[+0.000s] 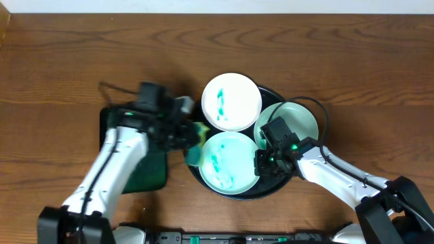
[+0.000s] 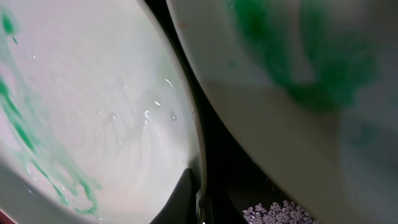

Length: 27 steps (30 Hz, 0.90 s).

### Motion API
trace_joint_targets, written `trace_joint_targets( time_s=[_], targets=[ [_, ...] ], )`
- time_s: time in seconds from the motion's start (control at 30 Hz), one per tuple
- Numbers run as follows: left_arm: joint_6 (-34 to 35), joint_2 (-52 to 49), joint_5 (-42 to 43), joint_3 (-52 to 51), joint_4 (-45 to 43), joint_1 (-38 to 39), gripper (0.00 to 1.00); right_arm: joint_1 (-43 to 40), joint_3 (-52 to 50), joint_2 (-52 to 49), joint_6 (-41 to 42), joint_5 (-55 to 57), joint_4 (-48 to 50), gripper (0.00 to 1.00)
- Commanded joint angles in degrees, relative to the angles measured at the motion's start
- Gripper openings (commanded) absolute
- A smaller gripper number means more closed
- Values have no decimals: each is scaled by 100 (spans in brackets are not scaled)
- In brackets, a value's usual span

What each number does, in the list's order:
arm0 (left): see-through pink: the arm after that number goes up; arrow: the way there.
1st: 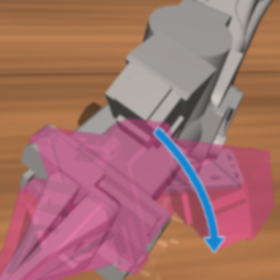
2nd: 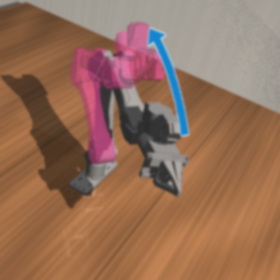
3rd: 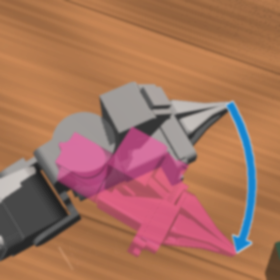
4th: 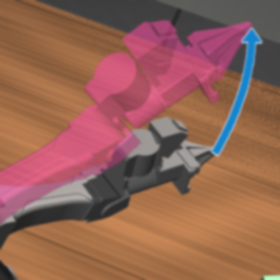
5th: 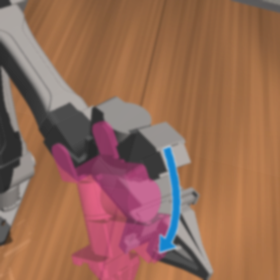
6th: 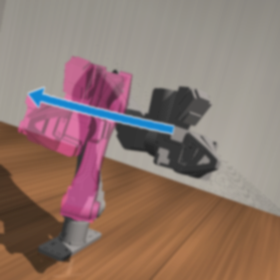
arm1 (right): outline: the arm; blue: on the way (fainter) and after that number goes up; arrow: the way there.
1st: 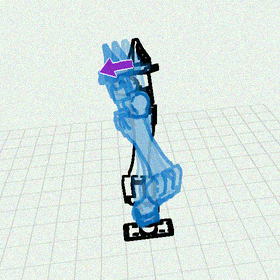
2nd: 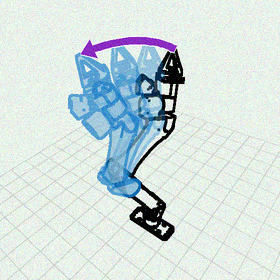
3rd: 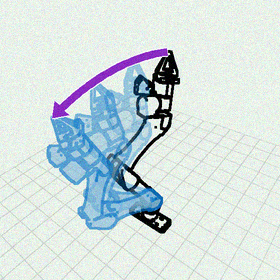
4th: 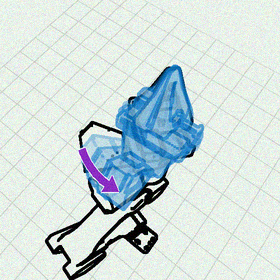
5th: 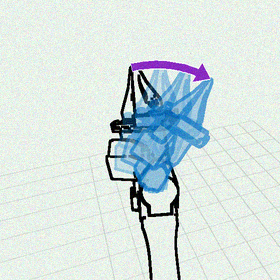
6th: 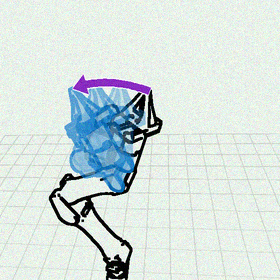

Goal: Clean dirty plates on tray and stack at the side
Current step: 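Move the sponge over the bottom plate on the round tray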

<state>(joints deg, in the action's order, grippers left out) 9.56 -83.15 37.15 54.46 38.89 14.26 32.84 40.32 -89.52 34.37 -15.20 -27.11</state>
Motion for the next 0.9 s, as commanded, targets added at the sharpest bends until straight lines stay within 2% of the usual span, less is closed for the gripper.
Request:
trace_joint_targets(
  time_s=[0.0,0.13,0.27,0.53,0.7,0.87],
  targets=[
    [621,-343,229,20,-385,608,7,101,-297,-280,-55,11,-81,1],
    [1064,-866,168,20,-1012,1259,7,101,-297,-280,-50,11,-87,1],
    [1322,-1327,-326,22,-1235,1703,7,101,-297,-280,-52,11,-94,1],
    [1397,-2085,-1464,20,-1008,2111,7,101,-297,-280,-52,11,-98,1],
    [1438,-2232,-2599,20,-560,2118,7,101,-297,-280,-9,13,-101,1],
    [1486,-2229,-3630,22,-468,2118,7,101,-297,-280,144,37,-94,1]
  ],
)
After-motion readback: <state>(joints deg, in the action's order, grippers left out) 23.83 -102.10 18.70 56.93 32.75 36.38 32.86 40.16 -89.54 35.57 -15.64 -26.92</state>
